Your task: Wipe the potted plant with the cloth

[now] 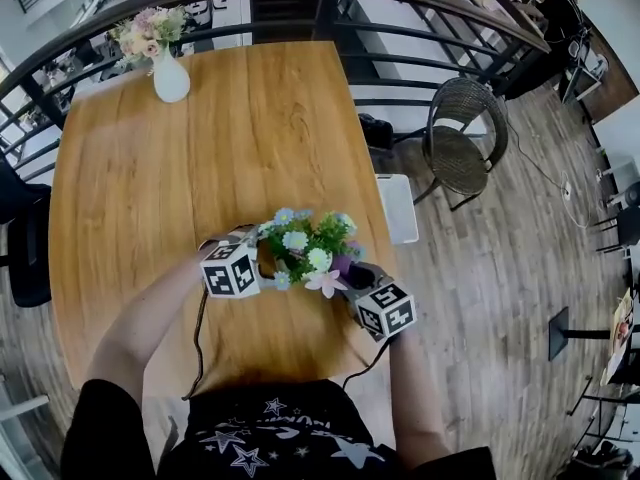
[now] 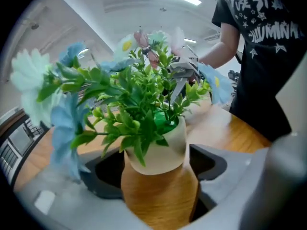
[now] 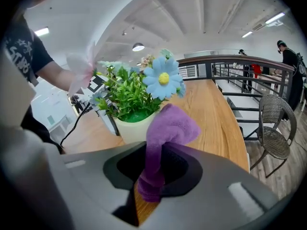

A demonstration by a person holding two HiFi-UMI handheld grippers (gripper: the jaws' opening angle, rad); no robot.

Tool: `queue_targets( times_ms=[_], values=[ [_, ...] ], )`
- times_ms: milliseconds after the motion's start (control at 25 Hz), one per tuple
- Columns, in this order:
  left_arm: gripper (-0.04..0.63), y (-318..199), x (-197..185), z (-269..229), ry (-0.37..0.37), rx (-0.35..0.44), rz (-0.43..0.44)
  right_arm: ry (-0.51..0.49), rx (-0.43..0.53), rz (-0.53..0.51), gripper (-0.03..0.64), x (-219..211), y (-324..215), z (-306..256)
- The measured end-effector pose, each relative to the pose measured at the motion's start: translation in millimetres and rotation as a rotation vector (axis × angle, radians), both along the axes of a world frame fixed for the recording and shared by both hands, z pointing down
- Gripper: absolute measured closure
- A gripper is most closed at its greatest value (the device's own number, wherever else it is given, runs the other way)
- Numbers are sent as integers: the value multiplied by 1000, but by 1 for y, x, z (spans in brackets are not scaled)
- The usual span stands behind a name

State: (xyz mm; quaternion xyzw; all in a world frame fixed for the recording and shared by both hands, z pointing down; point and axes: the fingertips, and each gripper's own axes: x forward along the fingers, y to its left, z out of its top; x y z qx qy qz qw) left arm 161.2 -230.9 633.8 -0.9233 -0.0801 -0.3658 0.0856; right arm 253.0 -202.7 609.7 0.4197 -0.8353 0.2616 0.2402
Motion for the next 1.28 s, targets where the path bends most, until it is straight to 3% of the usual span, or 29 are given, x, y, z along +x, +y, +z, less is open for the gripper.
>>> queue_targets(
  times_ms=[40, 240, 560, 800, 1280],
  values=[
    [174, -1, 1, 0, 5, 4, -5, 3, -1, -8, 534, 0, -1, 0],
    [175, -1, 1, 1, -14, 6, -47, 17, 5, -22, 534, 0, -2, 1],
    [176, -3, -1, 3, -79, -14, -217, 56, 14, -36, 535, -12, 1, 3],
    [178, 0, 3, 3, -66, -27, -336, 55, 8, -56, 535, -25, 13, 1],
    [178, 13, 15, 2, 36, -43, -636, 57, 14, -53, 534, -40, 28, 0]
  ],
)
